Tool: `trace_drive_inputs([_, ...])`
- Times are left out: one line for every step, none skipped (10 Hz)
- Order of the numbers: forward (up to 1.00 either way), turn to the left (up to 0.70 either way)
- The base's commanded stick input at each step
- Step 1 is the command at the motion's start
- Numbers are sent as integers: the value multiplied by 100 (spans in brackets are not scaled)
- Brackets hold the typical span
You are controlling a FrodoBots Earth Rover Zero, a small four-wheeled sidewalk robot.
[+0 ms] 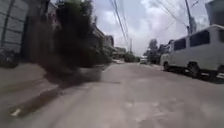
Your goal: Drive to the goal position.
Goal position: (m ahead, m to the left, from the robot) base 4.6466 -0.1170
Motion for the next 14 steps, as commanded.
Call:
trace_drive_inputs([100, 0])
trace_drive_inputs([100, 0])
trace_drive_inputs([100, 0])
trace_drive_inputs([100, 0])
trace_drive_inputs([100, 0])
trace_drive_inputs([100, 0])
trace_drive_inputs([100, 0])
trace_drive_inputs([100, 0])
trace_drive_inputs([100, 0])
trace_drive_inputs([100, 0])
trace_drive_inputs([100, 0])
trace_drive_inputs([100, -1])
trace_drive_inputs([100, -14])
trace_drive_inputs([100, -40])
